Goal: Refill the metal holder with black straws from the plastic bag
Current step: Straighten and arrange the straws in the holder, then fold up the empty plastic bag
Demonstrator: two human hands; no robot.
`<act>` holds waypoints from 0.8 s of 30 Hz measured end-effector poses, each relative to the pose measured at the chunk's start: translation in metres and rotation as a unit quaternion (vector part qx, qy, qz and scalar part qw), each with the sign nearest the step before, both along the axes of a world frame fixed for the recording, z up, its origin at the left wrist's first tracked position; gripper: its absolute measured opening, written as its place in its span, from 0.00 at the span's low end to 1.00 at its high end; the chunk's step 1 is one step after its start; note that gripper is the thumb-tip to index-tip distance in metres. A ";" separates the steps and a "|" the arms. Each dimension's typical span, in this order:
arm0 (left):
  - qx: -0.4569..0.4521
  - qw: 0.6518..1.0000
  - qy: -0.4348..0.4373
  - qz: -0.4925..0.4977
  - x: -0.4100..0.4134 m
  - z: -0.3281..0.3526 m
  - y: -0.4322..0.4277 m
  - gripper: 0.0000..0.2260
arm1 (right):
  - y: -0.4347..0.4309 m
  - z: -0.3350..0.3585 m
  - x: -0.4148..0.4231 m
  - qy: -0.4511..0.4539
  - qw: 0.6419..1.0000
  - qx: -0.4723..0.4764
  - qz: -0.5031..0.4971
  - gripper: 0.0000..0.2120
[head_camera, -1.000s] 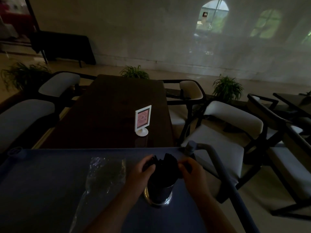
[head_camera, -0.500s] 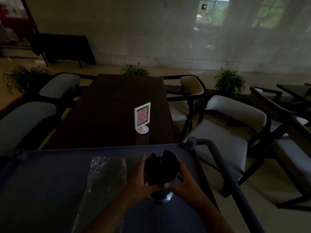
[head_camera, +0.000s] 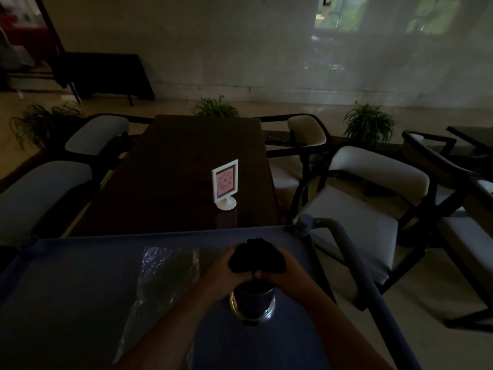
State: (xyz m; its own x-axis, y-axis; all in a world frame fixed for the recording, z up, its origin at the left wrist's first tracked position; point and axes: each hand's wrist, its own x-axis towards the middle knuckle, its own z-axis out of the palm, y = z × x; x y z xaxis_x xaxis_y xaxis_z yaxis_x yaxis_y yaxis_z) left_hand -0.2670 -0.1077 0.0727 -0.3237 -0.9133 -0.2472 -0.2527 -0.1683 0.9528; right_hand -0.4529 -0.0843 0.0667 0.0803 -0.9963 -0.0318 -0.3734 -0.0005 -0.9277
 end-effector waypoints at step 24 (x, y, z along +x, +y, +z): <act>0.045 0.999 -0.016 -0.003 0.014 0.014 0.001 0.31 | 0.005 0.017 -0.003 0.018 0.998 -0.016 -0.057 0.36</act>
